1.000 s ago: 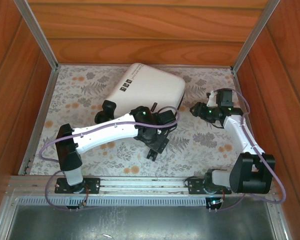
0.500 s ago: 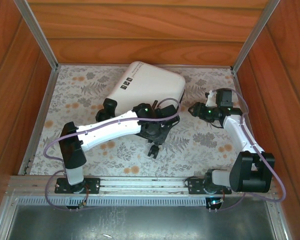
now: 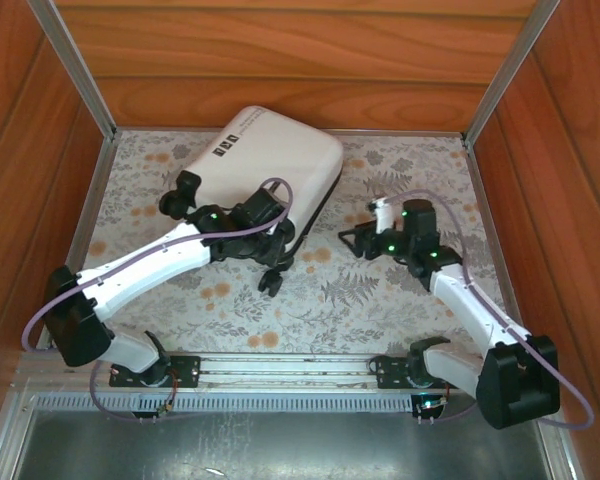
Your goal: Pack the luggage
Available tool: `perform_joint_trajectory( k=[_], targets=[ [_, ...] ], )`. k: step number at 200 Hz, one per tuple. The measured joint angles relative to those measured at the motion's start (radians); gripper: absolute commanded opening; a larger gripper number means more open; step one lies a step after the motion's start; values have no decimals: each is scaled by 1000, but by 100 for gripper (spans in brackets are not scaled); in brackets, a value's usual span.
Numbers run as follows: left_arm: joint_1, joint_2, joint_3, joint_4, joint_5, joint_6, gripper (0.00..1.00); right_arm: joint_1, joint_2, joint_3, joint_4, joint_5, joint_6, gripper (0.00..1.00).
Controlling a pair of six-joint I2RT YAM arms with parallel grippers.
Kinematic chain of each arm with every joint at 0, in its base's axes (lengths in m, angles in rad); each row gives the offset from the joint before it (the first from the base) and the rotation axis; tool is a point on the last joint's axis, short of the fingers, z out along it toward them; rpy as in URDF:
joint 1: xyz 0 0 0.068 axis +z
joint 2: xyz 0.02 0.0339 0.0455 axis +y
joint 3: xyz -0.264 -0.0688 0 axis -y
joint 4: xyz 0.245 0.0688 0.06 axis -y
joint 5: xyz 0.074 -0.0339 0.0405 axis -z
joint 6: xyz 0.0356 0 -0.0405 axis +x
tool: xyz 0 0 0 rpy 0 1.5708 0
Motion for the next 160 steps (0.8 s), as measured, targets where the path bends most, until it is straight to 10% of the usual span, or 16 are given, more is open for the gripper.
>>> perform_joint_trajectory(
  k=[52, 160],
  targets=[
    [37, -87, -76, -8, -52, 37, 0, 229, 234, -14, 300, 51, -15, 65],
    [50, -136, -114, -2, -48, 95, 0, 261, 568, 60, 689, -137, -3, 55]
  ],
)
